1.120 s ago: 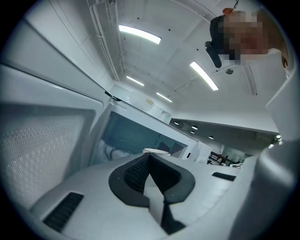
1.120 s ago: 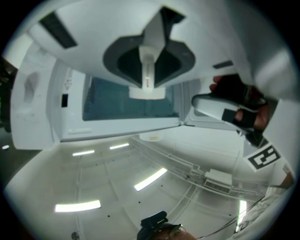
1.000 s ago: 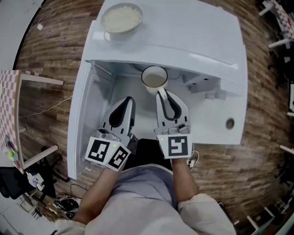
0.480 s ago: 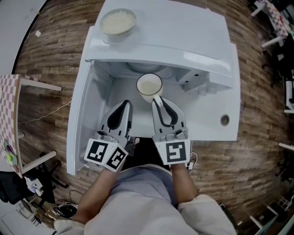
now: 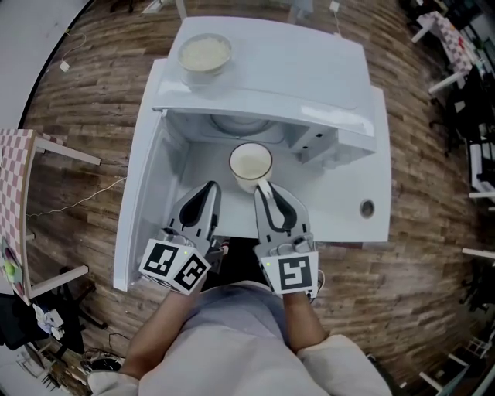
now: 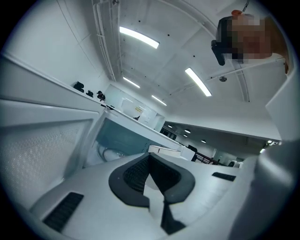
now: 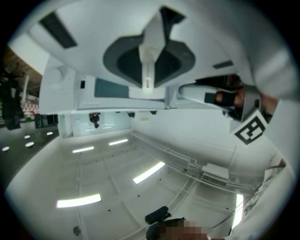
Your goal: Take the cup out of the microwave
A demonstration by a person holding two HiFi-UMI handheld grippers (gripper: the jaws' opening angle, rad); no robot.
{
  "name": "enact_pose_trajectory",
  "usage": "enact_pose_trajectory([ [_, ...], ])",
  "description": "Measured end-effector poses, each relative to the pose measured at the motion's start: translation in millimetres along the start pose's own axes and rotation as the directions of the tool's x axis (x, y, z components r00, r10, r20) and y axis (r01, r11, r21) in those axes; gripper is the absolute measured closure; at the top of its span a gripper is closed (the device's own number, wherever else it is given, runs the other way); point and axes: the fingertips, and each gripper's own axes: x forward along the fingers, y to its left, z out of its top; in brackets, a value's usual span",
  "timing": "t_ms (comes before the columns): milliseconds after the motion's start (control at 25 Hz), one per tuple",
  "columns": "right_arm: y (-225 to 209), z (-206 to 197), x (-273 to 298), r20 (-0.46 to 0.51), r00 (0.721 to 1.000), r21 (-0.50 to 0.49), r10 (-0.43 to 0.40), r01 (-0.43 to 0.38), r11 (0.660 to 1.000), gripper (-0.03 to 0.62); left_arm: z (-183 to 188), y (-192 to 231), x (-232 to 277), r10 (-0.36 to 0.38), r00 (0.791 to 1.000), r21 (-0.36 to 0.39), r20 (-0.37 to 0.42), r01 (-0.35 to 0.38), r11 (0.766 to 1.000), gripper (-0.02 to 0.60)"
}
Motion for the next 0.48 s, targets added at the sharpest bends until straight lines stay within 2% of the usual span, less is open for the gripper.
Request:
enact_pose_trajectory([
  [320, 8.9, 21.6, -19.2, 0.024, 1.0, -0.04, 0.001, 0.0, 0.999, 0.52, 9.3, -22.7, -12.2, -0.058, 0.998, 0.002, 0.018, 0.058, 0.998, 0.575],
  [480, 13.7, 27.0, -22.5, 0.028, 1.0, -0.017, 0.002, -0.002, 1.0, 0.52, 11.6, -27.9, -15.7, -0.088, 0.996, 0.008, 0.019, 0.088, 0.996, 0.575],
])
